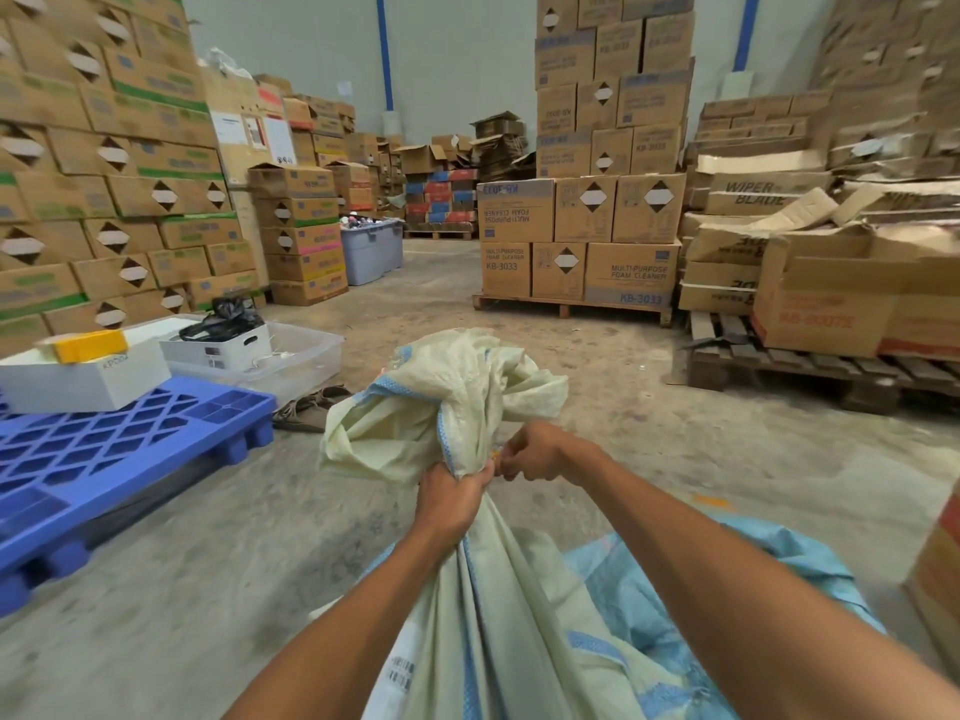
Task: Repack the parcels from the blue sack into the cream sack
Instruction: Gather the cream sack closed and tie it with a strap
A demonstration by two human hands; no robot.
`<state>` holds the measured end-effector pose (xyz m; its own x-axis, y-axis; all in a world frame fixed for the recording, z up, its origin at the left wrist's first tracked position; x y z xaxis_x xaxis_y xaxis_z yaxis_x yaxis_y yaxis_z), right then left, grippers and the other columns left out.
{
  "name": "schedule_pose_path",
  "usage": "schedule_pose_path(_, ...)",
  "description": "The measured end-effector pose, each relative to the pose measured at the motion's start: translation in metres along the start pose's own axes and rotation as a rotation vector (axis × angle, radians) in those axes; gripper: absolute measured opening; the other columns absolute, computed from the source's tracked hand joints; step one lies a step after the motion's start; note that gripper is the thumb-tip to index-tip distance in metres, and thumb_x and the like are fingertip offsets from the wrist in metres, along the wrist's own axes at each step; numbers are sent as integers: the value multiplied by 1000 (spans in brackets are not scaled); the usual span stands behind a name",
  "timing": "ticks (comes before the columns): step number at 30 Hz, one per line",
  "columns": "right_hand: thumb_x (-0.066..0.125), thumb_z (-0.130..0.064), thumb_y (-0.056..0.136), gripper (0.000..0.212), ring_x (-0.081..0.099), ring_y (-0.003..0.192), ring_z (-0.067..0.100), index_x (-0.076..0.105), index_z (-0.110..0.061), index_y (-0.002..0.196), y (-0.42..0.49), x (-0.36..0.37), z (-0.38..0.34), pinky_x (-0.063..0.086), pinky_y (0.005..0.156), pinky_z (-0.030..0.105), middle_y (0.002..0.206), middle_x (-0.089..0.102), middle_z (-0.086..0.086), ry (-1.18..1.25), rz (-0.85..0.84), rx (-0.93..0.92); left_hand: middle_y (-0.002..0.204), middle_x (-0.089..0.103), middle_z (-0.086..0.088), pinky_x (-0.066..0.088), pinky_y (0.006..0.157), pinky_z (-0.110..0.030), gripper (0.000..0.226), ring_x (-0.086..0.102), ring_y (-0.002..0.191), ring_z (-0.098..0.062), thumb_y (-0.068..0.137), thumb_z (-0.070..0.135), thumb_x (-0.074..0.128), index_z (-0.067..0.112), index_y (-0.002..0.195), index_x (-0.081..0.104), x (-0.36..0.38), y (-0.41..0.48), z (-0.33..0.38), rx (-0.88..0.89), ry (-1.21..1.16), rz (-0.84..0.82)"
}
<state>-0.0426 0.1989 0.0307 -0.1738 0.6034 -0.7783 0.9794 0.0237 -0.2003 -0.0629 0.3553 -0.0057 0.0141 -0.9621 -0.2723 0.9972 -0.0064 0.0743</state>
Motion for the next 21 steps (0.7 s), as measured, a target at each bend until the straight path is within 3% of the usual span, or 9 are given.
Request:
schedule_pose_path(3,68,-27,86,19,56,73,15,79,-12,91,4,4,-7,44,61,28,100,77,8,-29,-13,-12,93,70,10,49,81,-24,23,67,99,-14,82,32,75,21,102,75,-4,-1,6,93,-29,40)
schedule_pose_path(5,68,-27,86,20,58,74,14,79,-12,93,4,4,-7,46,64,29,100,77,6,-39,-12,-7,91,69,11,45,77,-19,26,65,95,-10,81,35,76,19,102,75,-8,-2,9,138,23,66)
schedule_pose_path(7,69,-29,87,21,60,76,13,79,-12,95,1,1,-5,48,67,28,99,77,3,-35,-3,1,92,69,11,48,80,-24,42,62,92,-10,73,62,73,27,94,73,-15,2,9,172,220,118)
schedule_pose_path(9,69,-30,87,23,59,77,13,80,-12,97,-3,-1,-1,48,66,27,99,77,3,-35,-1,7,83,68,6,54,83,-35,68,63,87,-17,61,91,53,28,78,70,-24,6,8,202,491,159)
schedule_pose_path(11,68,-27,88,22,58,76,14,80,-12,98,-10,0,3,47,63,26,98,77,2,-19,-10,17,70,66,2,55,78,-37,82,64,76,-22,60,97,36,21,66,66,-30,8,11,218,788,141)
schedule_pose_path(16,62,-16,90,21,47,55,11,77,-2,98,-38,17,3,37,48,22,79,69,4,100,-66,39,86,69,-1,54,74,-30,91,66,83,-23,62,97,31,18,85,70,-45,15,10,50,1095,22)
schedule_pose_path(18,59,-15,91,21,44,49,9,74,-2,96,-51,35,-9,32,45,21,76,67,3,216,-119,31,96,70,-4,54,80,-32,97,66,91,-24,62,97,31,16,96,71,-53,17,5,-7,1157,-18)
schedule_pose_path(21,57,-16,90,14,43,47,10,71,-11,88,-68,71,-33,27,45,19,80,72,6,388,-199,25,128,64,-9,50,94,-38,102,61,115,-30,64,92,36,15,127,63,-63,21,-5,-109,1189,-110)
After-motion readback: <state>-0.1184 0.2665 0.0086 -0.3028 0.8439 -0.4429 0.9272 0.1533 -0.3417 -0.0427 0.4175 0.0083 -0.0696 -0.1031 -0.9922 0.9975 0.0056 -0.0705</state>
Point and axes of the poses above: each hand's wrist, its own y-axis towards the middle knuckle, its own x-axis out of the palm, z = x × y, the point moved 6 cm from there along y, towards the middle knuckle
